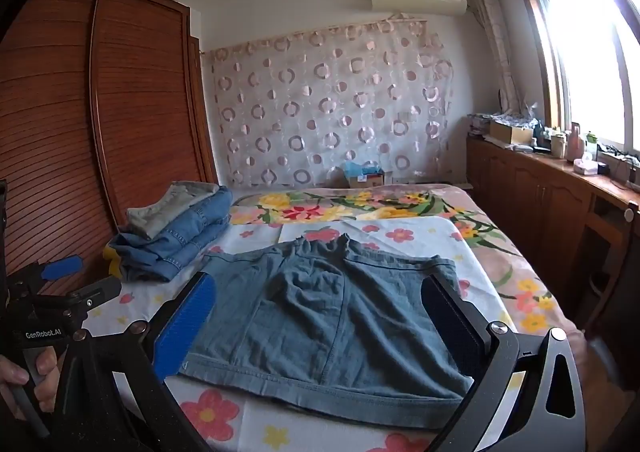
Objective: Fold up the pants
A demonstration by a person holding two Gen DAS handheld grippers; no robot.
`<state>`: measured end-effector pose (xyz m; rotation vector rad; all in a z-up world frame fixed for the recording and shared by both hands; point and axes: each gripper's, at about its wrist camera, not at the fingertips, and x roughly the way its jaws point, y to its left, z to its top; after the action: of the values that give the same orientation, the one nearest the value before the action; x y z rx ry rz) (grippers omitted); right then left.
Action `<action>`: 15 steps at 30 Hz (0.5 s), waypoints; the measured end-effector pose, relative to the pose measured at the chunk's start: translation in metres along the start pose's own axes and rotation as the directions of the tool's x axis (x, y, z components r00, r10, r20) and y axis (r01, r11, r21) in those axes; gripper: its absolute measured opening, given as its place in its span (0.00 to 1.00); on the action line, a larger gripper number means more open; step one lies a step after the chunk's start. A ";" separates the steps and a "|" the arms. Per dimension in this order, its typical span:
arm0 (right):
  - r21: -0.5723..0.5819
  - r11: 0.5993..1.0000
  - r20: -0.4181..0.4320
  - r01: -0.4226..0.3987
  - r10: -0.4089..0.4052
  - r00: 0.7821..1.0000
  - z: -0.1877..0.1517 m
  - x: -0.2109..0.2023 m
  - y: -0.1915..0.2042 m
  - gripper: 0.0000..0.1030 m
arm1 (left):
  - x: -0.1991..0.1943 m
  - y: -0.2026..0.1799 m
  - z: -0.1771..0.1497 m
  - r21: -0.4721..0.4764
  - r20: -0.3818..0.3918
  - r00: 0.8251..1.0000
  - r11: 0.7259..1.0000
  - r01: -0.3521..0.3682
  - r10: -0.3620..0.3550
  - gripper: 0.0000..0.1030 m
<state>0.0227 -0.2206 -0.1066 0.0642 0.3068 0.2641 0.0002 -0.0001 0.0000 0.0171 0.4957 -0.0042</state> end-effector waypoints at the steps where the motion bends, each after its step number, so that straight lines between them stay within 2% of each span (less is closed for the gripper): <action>1: 0.000 1.000 0.001 0.001 -0.001 1.000 0.000 0.000 0.000 1.00 | 0.000 0.000 0.000 -0.001 0.001 1.000 1.000 -0.001 0.001 1.00; 15: -0.006 1.000 0.001 -0.007 0.007 1.000 -0.004 -0.001 0.000 1.00 | 0.000 0.000 0.000 -0.001 0.008 1.000 1.000 0.001 -0.001 1.00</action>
<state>0.0206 -0.2210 -0.1098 0.0595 0.3043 0.2717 0.0005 0.0000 -0.0002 0.0161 0.4874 -0.0046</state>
